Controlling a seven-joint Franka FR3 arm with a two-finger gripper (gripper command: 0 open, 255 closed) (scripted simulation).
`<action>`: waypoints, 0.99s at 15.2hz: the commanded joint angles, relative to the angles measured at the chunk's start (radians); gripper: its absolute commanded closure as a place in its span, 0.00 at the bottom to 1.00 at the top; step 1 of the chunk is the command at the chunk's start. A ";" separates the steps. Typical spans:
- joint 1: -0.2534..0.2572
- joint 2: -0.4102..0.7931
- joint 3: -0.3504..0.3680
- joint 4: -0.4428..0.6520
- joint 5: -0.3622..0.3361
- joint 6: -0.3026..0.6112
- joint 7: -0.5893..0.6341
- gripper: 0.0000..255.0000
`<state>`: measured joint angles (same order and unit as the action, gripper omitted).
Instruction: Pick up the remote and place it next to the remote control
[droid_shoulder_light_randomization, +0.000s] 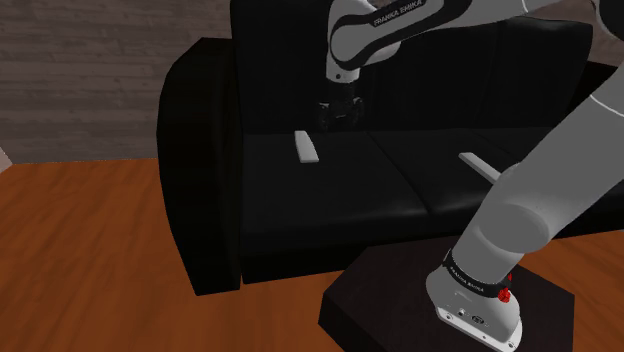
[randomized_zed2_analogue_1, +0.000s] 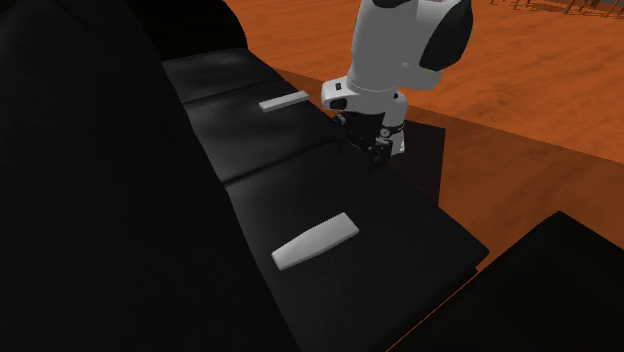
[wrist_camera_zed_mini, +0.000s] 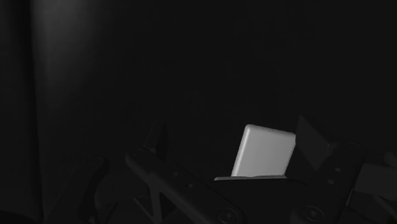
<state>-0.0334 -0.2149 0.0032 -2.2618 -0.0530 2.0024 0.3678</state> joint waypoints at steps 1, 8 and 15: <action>-0.004 0.077 0.002 0.043 0.002 0.047 0.033 0.00; -0.015 0.332 -0.007 0.238 0.007 0.146 0.130 0.00; -0.023 0.521 -0.021 0.411 0.015 0.192 0.189 0.00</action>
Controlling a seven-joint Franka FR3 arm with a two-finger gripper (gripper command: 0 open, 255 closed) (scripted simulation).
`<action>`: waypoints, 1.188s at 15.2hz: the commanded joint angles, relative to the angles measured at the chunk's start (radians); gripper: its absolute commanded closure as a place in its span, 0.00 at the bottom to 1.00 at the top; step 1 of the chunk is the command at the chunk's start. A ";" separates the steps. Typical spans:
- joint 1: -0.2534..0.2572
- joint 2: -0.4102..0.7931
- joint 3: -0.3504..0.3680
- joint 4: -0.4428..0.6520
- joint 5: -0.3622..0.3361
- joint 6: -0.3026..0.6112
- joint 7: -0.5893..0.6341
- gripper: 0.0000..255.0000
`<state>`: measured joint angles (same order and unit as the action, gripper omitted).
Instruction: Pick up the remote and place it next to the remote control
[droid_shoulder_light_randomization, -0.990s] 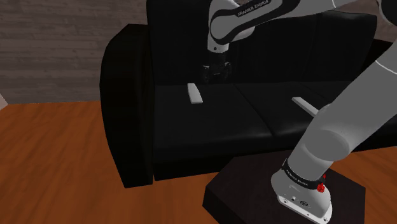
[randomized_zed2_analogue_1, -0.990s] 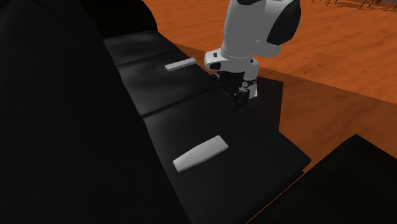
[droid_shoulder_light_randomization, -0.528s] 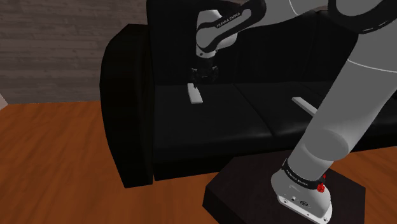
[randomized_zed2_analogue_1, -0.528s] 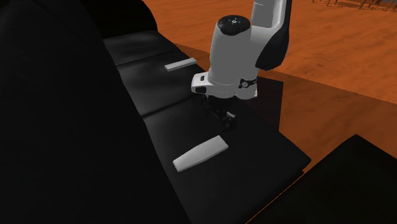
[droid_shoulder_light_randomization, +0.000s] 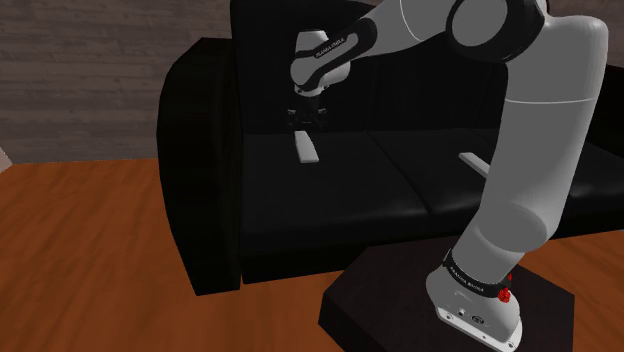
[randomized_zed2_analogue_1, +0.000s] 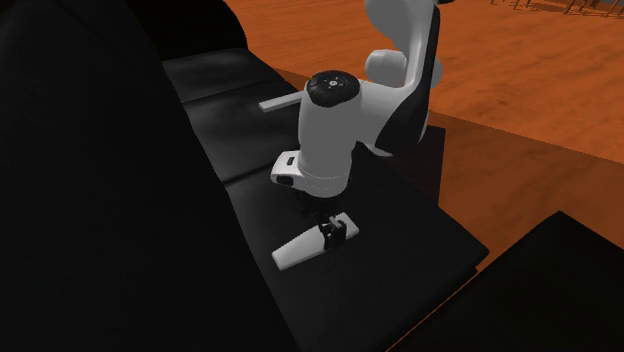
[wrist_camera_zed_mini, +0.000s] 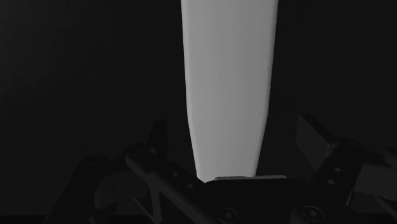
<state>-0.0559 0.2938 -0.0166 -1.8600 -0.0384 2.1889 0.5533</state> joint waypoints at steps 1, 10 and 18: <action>-0.001 0.019 -0.001 0.005 0.000 0.017 0.003 0.00; -0.002 0.060 -0.002 -0.016 0.000 0.078 0.004 0.00; -0.002 0.059 -0.002 -0.016 0.000 0.078 0.004 1.00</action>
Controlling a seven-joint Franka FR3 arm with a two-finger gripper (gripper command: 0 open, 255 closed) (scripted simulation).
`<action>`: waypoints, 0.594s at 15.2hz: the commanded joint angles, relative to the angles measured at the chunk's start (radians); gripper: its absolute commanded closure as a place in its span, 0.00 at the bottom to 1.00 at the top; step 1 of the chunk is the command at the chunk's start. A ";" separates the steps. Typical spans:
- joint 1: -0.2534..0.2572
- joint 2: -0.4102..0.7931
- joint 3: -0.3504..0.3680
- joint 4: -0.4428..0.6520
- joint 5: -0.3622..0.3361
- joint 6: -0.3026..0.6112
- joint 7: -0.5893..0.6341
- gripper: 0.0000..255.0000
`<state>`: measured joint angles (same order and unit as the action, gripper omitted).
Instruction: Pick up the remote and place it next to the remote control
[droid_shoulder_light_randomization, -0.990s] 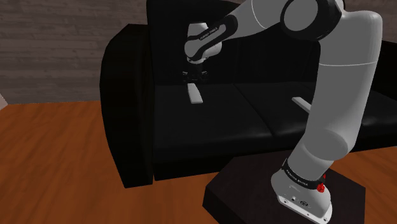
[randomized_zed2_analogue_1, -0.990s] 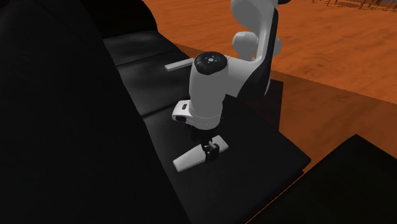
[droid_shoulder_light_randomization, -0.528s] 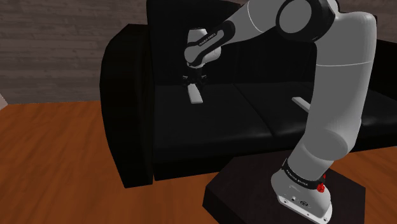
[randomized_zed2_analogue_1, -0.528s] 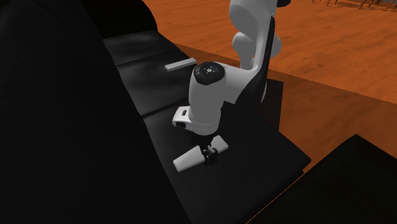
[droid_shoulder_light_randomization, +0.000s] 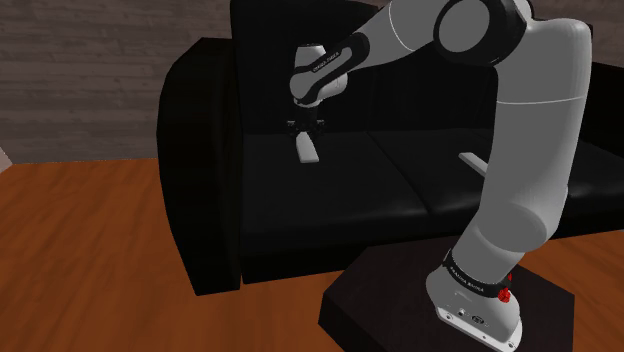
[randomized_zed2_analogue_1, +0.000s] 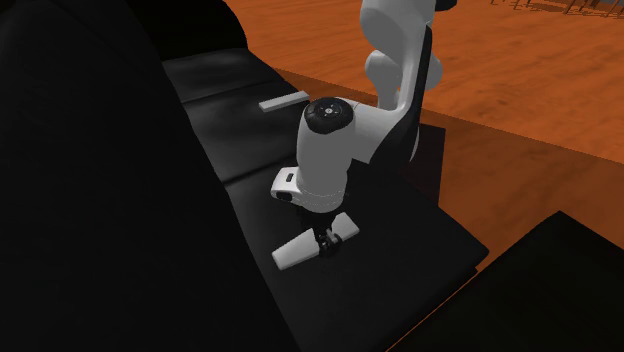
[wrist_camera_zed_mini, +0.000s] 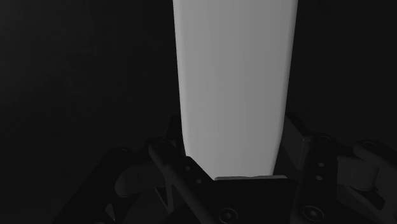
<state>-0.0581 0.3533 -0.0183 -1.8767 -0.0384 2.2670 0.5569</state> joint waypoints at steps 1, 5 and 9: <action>0.000 0.000 0.000 0.000 0.000 0.000 0.000 1.00; 0.000 0.000 0.000 0.000 0.000 0.000 0.000 1.00; 0.000 -0.021 0.000 0.013 0.001 -0.033 -0.001 1.00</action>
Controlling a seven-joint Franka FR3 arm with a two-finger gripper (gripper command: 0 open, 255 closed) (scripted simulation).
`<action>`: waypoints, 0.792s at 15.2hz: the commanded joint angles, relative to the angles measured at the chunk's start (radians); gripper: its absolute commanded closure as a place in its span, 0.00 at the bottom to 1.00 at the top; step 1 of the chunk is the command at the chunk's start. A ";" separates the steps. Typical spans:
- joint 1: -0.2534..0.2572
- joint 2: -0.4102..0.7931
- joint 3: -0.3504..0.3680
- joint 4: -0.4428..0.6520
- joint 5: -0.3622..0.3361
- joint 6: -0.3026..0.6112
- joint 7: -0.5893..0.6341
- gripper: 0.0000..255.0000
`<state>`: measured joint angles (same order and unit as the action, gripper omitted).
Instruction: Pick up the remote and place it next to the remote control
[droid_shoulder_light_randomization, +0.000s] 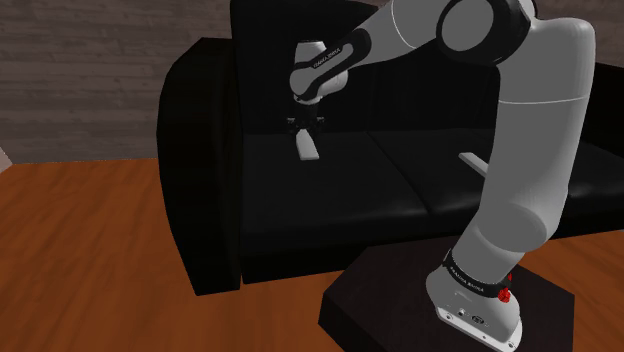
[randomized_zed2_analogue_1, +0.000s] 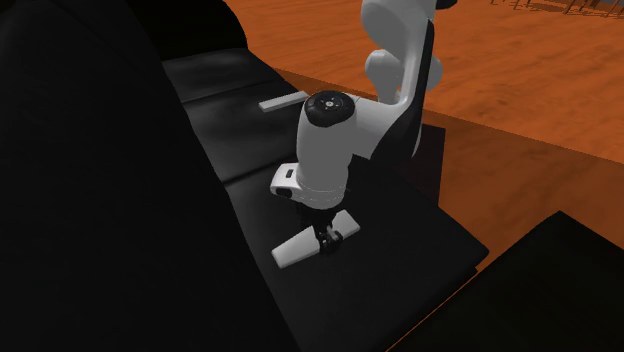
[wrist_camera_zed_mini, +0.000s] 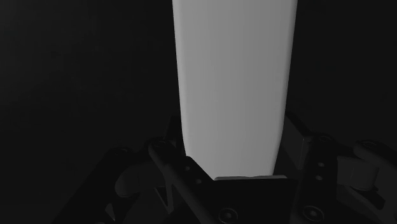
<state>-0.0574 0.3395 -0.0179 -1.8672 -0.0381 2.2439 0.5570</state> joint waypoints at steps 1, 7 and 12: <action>-0.001 -0.013 0.000 0.009 0.000 -0.022 -0.002 1.00; 0.000 -0.049 0.000 0.043 0.001 -0.091 -0.004 1.00; 0.000 -0.074 0.000 0.077 0.002 -0.151 -0.006 1.00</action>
<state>-0.0563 0.2702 -0.0171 -1.7998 -0.0365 2.1075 0.5532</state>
